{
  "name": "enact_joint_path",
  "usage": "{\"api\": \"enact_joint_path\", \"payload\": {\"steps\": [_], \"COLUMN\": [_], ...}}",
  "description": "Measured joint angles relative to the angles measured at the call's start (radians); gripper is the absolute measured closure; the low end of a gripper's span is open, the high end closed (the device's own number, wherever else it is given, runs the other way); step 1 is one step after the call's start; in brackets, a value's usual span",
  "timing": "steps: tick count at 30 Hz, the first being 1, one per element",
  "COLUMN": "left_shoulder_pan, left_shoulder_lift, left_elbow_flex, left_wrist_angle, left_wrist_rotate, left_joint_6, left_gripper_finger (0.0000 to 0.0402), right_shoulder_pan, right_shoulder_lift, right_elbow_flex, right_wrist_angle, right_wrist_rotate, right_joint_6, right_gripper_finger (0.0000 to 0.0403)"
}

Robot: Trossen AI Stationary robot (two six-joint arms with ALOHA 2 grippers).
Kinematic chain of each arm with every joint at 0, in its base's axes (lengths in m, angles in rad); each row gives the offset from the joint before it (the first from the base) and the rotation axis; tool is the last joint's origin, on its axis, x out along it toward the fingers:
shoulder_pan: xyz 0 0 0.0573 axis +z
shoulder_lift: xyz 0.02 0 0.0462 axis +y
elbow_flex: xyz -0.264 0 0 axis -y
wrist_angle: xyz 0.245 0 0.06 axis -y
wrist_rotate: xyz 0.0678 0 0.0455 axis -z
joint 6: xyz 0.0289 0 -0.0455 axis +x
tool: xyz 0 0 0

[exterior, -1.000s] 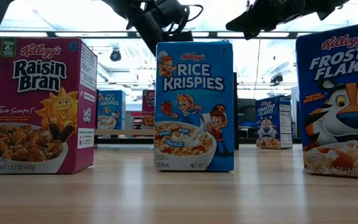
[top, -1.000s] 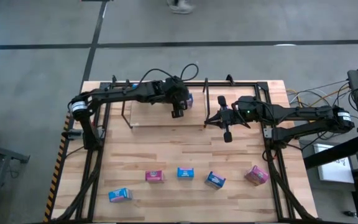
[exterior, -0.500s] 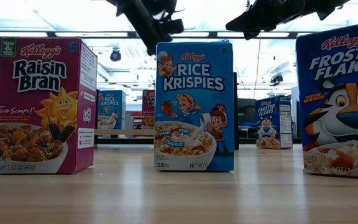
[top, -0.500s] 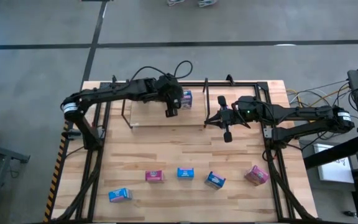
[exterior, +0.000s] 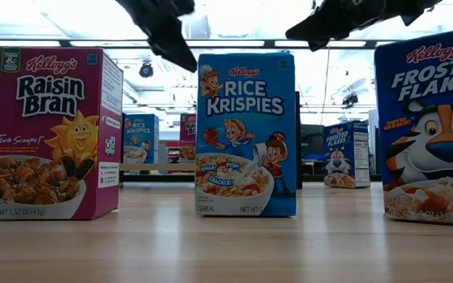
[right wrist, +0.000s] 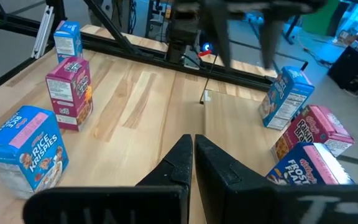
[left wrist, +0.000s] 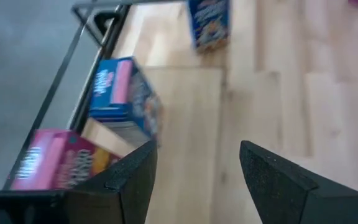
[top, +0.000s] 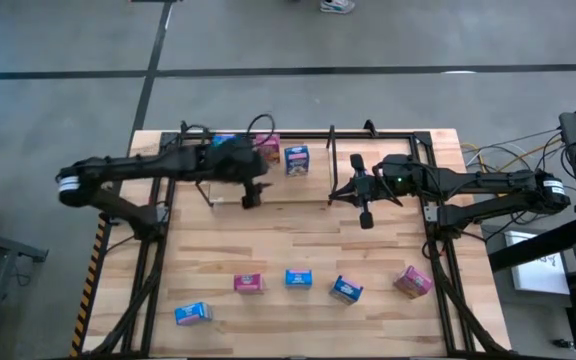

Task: Stack cereal on shelf
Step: Put the left blue cereal box on the shelf

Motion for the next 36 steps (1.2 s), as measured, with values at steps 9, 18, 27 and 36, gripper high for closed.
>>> {"api": "enact_joint_path", "payload": {"steps": [9, 18, 27, 36], "left_shoulder_pan": [-0.086, -0.084, -0.084, -0.084], "left_shoulder_lift": [-0.238, -0.389, -0.44, -0.44], "left_elbow_flex": [-0.302, -0.513, -0.54, -0.528], "left_wrist_angle": [0.336, 0.582, 0.598, 0.593], "left_wrist_rotate": [-0.001, -0.069, -0.074, -0.074], "left_joint_6": [-0.029, 0.013, 0.036, 0.04], "left_gripper_finger": [0.0189, 0.0189, 0.0189, 0.0189], "right_shoulder_pan": [0.0, -0.023, -0.146, -0.273], "right_shoulder_lift": [0.0, 0.046, 0.279, 0.55], "right_elbow_flex": [0.0, 0.083, 0.357, 0.655], "right_wrist_angle": [-0.002, 0.028, -0.234, -0.456], "right_wrist_rotate": [0.035, 0.338, 0.228, 0.028], "right_joint_6": [-0.05, 0.062, 0.046, 0.024], "right_gripper_finger": [0.0394, 0.0394, 0.0394, 0.0368]}}
